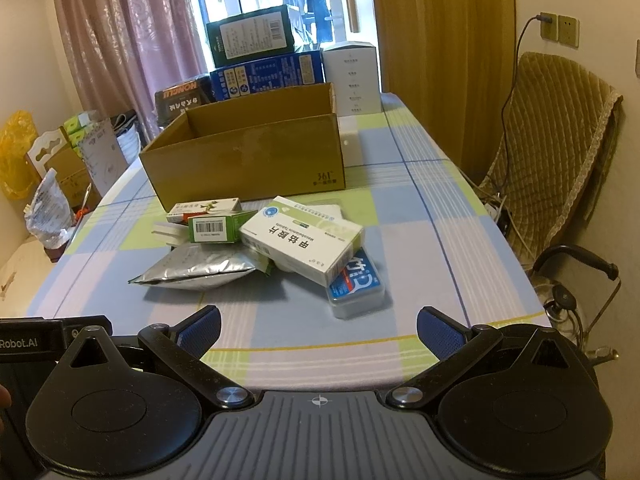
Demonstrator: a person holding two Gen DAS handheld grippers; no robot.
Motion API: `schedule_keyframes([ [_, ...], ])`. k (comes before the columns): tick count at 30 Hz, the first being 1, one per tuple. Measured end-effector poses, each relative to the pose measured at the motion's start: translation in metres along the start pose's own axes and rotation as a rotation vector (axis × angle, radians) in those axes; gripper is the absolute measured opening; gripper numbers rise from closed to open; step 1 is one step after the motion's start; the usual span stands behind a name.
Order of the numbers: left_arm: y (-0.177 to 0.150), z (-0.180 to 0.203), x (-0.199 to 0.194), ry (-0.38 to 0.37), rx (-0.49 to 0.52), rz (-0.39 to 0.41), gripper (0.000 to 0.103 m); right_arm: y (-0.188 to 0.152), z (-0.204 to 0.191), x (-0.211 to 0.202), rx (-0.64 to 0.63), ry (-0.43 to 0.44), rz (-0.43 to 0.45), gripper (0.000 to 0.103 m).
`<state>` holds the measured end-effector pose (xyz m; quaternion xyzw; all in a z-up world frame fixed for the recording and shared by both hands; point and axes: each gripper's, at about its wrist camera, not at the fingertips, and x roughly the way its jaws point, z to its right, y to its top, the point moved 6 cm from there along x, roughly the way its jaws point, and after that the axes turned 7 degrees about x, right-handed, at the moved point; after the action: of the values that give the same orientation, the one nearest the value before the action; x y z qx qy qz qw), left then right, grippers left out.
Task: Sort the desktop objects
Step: 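Move both tools toward the medicine boxes on the table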
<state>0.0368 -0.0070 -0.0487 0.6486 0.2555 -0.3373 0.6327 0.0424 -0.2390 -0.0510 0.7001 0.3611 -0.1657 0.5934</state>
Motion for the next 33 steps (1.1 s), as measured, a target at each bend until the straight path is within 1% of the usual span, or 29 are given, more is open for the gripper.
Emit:
schedule_keyframes([
  [20, -0.002, 0.003, 0.002, 0.002, 0.004, -0.005, 0.102, -0.004, 0.005, 0.003, 0.004, 0.009, -0.016, 0.101],
  [26, 0.002, 0.003, 0.003, -0.004, 0.015, -0.003, 0.102, -0.001, 0.004, 0.005, -0.039, 0.032, -0.019, 0.101],
  [33, 0.012, 0.002, 0.009, -0.011, 0.036, -0.001, 0.102, 0.012, 0.006, 0.014, -0.084, 0.058, -0.030, 0.101],
])
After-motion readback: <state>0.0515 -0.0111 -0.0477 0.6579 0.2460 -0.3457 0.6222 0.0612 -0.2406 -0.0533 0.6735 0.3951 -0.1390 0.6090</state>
